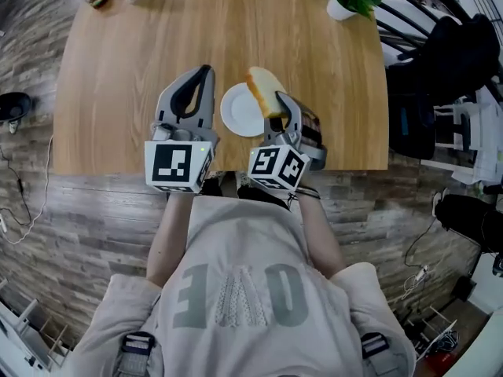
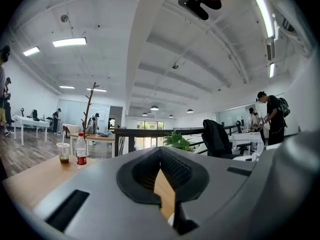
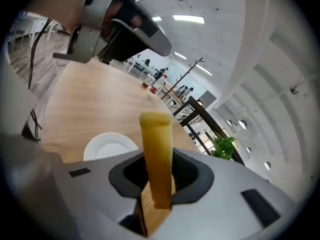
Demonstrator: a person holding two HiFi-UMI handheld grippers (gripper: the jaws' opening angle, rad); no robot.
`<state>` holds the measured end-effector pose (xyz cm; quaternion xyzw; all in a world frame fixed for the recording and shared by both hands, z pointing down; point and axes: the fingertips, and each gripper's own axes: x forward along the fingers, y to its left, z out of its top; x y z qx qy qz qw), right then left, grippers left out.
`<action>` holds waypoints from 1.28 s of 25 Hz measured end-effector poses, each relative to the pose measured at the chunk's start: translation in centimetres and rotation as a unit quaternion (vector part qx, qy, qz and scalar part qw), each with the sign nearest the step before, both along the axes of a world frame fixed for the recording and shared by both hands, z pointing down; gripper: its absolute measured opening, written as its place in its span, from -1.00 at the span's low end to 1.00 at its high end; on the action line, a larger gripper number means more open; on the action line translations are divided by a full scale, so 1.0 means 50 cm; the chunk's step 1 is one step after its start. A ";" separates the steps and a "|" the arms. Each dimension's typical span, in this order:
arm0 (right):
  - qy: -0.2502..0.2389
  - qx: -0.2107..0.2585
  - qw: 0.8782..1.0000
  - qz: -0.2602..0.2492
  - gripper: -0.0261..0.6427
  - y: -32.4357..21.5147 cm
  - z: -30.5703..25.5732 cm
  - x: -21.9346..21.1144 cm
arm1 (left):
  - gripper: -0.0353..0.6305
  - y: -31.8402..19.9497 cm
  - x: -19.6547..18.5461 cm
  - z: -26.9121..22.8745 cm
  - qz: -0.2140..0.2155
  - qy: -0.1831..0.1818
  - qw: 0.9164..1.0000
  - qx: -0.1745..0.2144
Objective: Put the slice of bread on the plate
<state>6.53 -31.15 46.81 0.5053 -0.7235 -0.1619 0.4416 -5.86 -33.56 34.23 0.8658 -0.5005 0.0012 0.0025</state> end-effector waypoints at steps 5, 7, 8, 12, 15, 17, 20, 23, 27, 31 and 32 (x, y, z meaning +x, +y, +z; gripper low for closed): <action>0.085 -0.011 0.996 -0.021 -0.64 0.003 0.081 -0.025 | -0.87 -0.006 -0.017 0.023 -0.006 -0.002 1.000 -0.014; 0.113 -0.004 0.994 -0.012 -0.64 -0.001 0.100 -0.026 | -0.87 -0.007 -0.019 0.026 -0.005 -0.003 1.000 -0.015; 0.124 0.000 0.992 -0.006 -0.64 -0.003 0.107 -0.025 | -0.87 -0.007 -0.020 0.026 -0.004 -0.003 1.000 -0.015; 0.155 -0.001 0.988 0.008 -0.64 -0.006 0.140 -0.031 | -0.87 -0.004 -0.035 0.032 -0.005 -0.001 1.000 -0.020; 0.178 -0.007 0.984 0.030 -0.64 -0.011 0.159 -0.015 | -0.87 -0.002 -0.030 0.039 0.010 0.018 0.999 -0.040; 0.189 -0.012 0.981 0.036 -0.64 -0.014 0.166 -0.006 | -0.87 -0.002 -0.029 0.040 0.014 0.032 0.998 -0.046; 0.199 -0.019 0.980 0.022 -0.64 -0.007 0.173 -0.010 | -0.87 0.001 -0.028 0.039 0.013 0.032 0.998 -0.045; 0.197 -0.010 0.980 0.019 -0.64 -0.001 0.158 -0.011 | -0.87 0.005 -0.027 0.035 0.013 0.033 0.999 -0.040; 0.201 -0.015 0.979 0.002 -0.64 0.001 0.162 -0.029 | -0.87 0.005 -0.032 0.033 0.010 0.034 0.999 -0.037; 0.189 -0.042 0.981 0.000 -0.63 0.004 0.190 -0.038 | -0.87 0.013 -0.038 0.030 0.006 0.035 0.999 -0.036; 0.178 -0.046 0.983 0.001 -0.63 0.002 0.190 -0.041 | -0.87 0.014 -0.042 0.030 0.004 0.034 0.999 -0.035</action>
